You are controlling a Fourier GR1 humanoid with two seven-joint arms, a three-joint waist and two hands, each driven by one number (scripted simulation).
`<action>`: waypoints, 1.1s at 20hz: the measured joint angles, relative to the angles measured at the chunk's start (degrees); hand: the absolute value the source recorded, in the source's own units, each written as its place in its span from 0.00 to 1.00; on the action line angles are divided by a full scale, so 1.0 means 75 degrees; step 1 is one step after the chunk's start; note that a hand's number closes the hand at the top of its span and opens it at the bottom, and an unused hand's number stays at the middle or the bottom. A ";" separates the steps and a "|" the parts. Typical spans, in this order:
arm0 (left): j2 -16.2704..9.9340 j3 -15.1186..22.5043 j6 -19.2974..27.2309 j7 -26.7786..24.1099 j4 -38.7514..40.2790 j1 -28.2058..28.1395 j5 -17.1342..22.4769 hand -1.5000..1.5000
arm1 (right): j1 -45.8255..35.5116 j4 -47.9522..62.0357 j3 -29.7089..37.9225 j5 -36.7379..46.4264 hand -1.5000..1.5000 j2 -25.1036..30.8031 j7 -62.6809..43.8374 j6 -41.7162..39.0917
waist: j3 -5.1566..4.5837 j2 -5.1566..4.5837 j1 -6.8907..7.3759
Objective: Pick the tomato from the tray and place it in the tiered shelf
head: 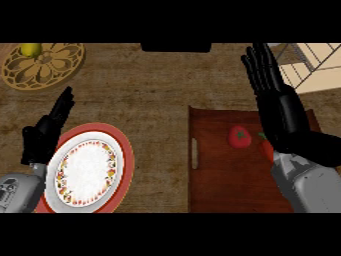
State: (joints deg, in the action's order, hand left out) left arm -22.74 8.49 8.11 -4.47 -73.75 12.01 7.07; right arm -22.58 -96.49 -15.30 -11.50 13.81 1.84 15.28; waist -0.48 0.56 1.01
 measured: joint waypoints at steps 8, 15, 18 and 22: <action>0.0353 0.0117 0.0103 0.0059 -0.0401 -0.0044 -0.0053 0.50 | 0.0647 0.0568 0.1695 -0.1291 1.00 -0.0265 -0.0360 0.0452 | 0.0215 -0.0062 -0.0322; 0.0670 0.0388 0.0161 0.0210 -0.0634 -0.0007 -0.0100 0.50 | 0.1953 0.2432 0.2393 0.0797 0.00 0.0388 0.0297 0.2698 | 0.0081 -0.0171 -0.0322; 0.0778 0.0494 0.0148 0.0168 -0.0680 -0.0142 -0.0171 0.50 | 0.2159 0.2850 0.2903 0.0629 0.00 -0.0248 0.1576 0.3187 | 0.0086 -0.0132 -0.0226; 0.1014 0.0662 0.0351 0.0430 -0.1003 -0.0214 -0.0406 0.50 | 0.2576 0.2846 0.3297 0.0004 0.00 -0.0378 0.2670 0.2303 | 0.0078 -0.0089 -0.0186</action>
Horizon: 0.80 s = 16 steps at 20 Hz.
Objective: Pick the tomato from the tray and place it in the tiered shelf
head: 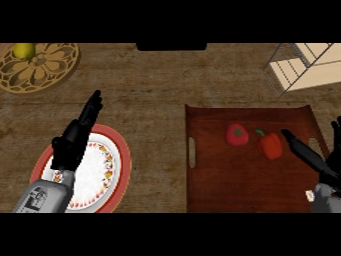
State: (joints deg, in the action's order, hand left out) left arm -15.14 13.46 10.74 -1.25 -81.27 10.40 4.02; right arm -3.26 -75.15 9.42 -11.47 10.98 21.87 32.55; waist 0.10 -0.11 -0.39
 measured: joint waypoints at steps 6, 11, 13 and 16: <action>0.0009 -0.0007 -0.0145 0.0027 -0.0050 -0.0082 -0.0051 0.50 | 0.0180 -0.0631 -0.1004 0.0766 0.00 0.0918 -0.1462 -0.0674 | -0.0019 0.0021 0.0039; 0.0079 -0.0069 -0.0098 0.0243 -0.0097 0.0004 -0.0132 0.50 | 0.0087 -0.1866 -0.1770 0.1643 0.00 0.1736 -0.3695 -0.0769 | -0.0029 0.0035 0.0020; 0.0076 -0.0087 -0.0109 0.0288 -0.0158 -0.0003 -0.0143 0.50 | -0.0045 -0.2262 -0.1948 0.1860 0.00 0.2192 -0.4637 -0.1056 | -0.0033 0.0040 0.0028; 0.0091 -0.0117 -0.0201 0.0208 -0.0036 0.0037 -0.0129 0.50 | -0.0247 -0.2746 -0.2413 0.2298 0.00 0.2751 -0.5922 -0.1544 | -0.0040 0.0036 0.0034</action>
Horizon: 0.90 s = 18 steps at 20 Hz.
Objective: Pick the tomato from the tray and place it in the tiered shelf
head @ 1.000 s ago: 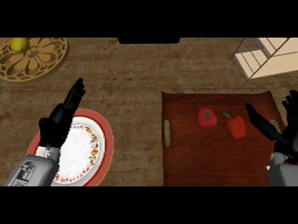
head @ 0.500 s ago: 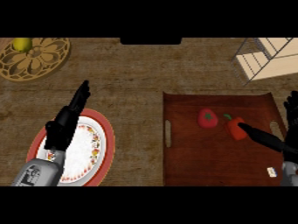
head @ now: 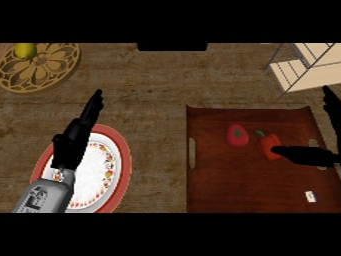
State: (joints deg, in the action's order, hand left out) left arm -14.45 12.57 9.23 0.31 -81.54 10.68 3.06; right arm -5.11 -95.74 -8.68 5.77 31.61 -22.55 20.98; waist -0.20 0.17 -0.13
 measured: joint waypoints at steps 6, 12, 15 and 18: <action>-0.0023 -0.0100 -0.0125 -0.0032 0.0115 0.0142 0.0004 0.50 | -0.0803 -0.0673 -0.0967 0.0745 0.00 0.0733 -0.2589 -0.1219 | -0.0003 -0.0009 0.0059; 0.0077 -0.0154 -0.0183 -0.0089 0.0061 -0.0019 -0.0125 0.50 | -0.1498 -0.1410 -0.1544 0.1393 0.00 0.0482 -0.4573 -0.2049 | 0.0012 -0.0009 0.0052; 0.0098 -0.0247 -0.0285 0.0094 -0.0103 -0.0042 -0.0162 0.50 | -0.1639 -0.1625 -0.1630 0.1748 0.00 0.0103 -0.4924 -0.2272 | 0.0019 -0.0011 0.0042; 0.0186 -0.0308 -0.0307 0.0146 -0.0220 -0.0135 -0.0287 0.50 | -0.1525 -0.1715 -0.1657 0.2237 0.00 -0.0237 -0.4978 -0.2379 | 0.0020 -0.0012 0.0033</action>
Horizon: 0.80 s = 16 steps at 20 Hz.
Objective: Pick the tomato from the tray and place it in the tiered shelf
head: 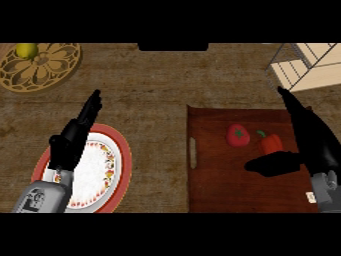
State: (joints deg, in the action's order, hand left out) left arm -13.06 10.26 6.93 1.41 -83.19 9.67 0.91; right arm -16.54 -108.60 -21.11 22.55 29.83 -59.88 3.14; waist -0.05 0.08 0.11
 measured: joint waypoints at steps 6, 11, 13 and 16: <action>0.0172 -0.0162 -0.0118 -0.0025 0.0040 0.0013 -0.0131 0.50 | -0.0315 0.0173 0.0002 0.0784 0.00 -0.0737 -0.0190 -0.0255 | 0.0003 -0.0004 0.0003; 0.0296 -0.0276 -0.0221 -0.0186 0.0258 0.0081 -0.0267 0.50 | -0.0314 0.0635 0.0044 0.1329 0.00 -0.1328 -0.0074 -0.0326 | 0.0004 -0.0009 -0.0004; 0.0319 -0.0358 -0.0305 -0.0161 0.0331 0.0169 -0.0296 0.50 | -0.0231 0.0654 0.0074 0.1520 0.00 -0.1536 -0.0035 -0.0376 | 0.0005 -0.0009 -0.0010; 0.0430 -0.0377 -0.0261 -0.0108 0.0231 0.0117 -0.0432 0.50 | -0.0151 0.0716 0.0139 0.1757 0.00 -0.1829 -0.0008 -0.0468 | 0.0005 -0.0007 -0.0008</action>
State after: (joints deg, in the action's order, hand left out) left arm -9.83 7.44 4.98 0.60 -81.46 10.55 -2.33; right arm -17.68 -103.23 -20.07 35.72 16.11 -59.94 -0.37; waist -0.01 0.02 0.05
